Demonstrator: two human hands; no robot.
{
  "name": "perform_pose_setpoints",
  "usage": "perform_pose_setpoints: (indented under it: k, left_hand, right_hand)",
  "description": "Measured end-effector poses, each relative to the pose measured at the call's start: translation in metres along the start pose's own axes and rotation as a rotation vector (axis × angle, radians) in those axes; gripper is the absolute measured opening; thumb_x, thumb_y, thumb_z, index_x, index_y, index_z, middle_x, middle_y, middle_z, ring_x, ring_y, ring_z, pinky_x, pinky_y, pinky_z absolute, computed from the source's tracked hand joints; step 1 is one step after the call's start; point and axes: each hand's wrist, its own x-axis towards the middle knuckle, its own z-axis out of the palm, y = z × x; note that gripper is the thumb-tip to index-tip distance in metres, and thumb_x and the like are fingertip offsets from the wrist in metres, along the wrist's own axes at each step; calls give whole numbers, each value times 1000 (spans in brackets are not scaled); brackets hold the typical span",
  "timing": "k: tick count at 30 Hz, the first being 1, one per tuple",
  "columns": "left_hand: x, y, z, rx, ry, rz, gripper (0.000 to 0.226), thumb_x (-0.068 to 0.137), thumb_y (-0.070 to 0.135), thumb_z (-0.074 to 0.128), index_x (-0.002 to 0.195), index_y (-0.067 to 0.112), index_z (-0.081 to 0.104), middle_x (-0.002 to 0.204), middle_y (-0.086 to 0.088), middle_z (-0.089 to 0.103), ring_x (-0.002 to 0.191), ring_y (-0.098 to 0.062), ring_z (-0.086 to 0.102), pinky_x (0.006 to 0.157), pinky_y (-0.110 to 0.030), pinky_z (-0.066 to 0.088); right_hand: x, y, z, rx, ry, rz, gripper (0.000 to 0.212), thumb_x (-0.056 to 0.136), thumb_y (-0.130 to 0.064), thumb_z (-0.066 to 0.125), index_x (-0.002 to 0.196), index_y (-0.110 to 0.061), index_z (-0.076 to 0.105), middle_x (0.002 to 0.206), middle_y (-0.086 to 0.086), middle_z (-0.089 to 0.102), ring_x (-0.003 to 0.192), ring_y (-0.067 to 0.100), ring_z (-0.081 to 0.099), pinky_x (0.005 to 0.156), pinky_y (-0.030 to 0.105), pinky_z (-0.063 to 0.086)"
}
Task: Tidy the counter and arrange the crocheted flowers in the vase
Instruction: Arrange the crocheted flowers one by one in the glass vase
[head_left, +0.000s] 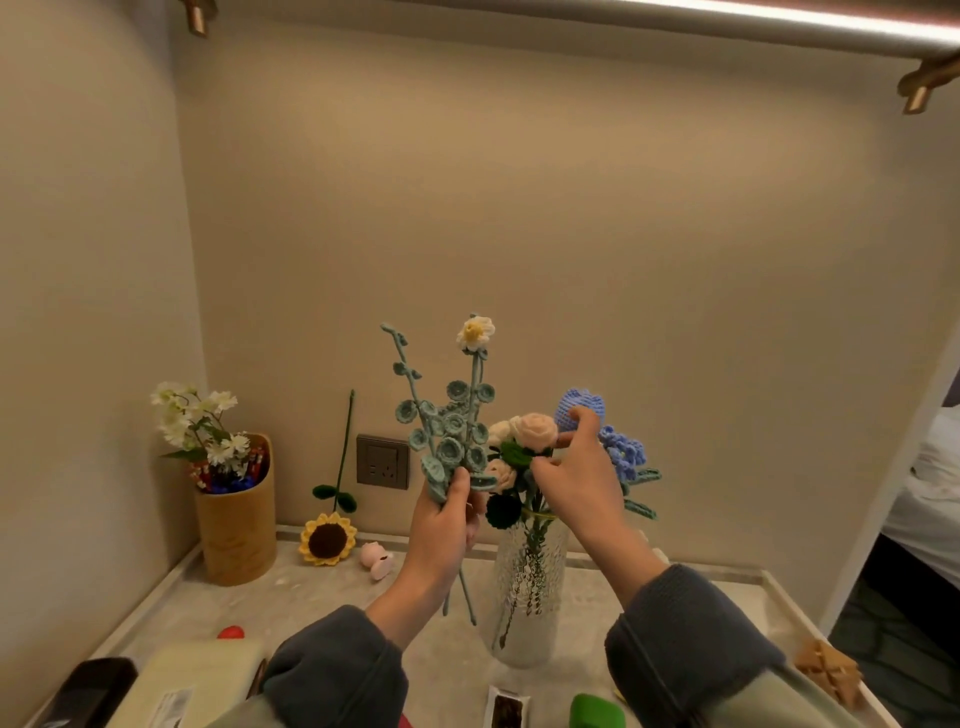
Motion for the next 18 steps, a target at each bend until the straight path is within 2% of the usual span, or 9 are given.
perform_pose_setpoints:
  k: [3, 6, 9, 11, 13, 16, 18]
  left_hand:
    - [-9, 4, -2, -27, 1, 46, 28, 101, 25, 43, 77, 11, 49, 56, 1, 41, 39, -5, 30, 37, -17, 23]
    - [-19, 5, -3, -51, 22, 62, 33, 100, 24, 43, 69, 14, 45, 53, 1, 37, 40, -7, 26, 38, -19, 19]
    - [-31, 6, -5, -97, 14, 107, 34, 100, 21, 42, 66, 14, 43, 51, 2, 36, 39, -7, 24, 38, -20, 18]
    - [-40, 9, -7, -129, 17, 137, 31, 100, 17, 40, 69, 13, 42, 49, 4, 36, 38, -6, 25, 38, -20, 19]
    - [-48, 12, -10, -158, 25, 151, 30, 100, 14, 38, 70, 12, 40, 48, 4, 35, 37, -6, 26, 38, -20, 19]
    - [-59, 15, -15, -157, 63, 169, 31, 99, 10, 37, 68, 11, 38, 47, 4, 34, 37, -6, 25, 38, -20, 19]
    - [-66, 16, -19, -145, 95, 177, 33, 98, 7, 36, 66, 12, 37, 46, 5, 32, 37, -7, 25, 38, -20, 18]
  right_hand:
    - [-10, -8, -5, -11, 94, -96, 82, 75, -33, 67, 143, -27, 22, 133, -3, 48, 110, 18, 54, 84, 39, 50]
    - [-18, -21, -11, -47, 257, -271, 71, 77, -35, 66, 140, -19, 36, 137, 1, 45, 128, 19, 37, 103, 40, 39]
    - [-25, -37, -14, -4, 281, -440, 59, 86, -27, 63, 140, -15, 43, 139, 1, 48, 133, 16, 35, 112, 37, 33]
    - [-30, -48, -14, 63, 179, -470, 58, 91, -28, 60, 145, -17, 40, 140, -3, 50, 131, 13, 39, 109, 30, 35]
    - [-35, -56, -11, 125, 72, -467, 53, 95, -31, 56, 145, -22, 41, 132, -7, 57, 121, 10, 50, 98, 30, 43]
    - [-47, -63, -7, 176, 46, -489, 34, 98, -30, 52, 131, -24, 56, 113, -9, 66, 100, 10, 61, 85, 38, 53]
    - [-54, -66, -6, 209, 70, -513, 24, 98, -28, 52, 119, -23, 63, 101, -12, 67, 92, 6, 62, 80, 37, 54]
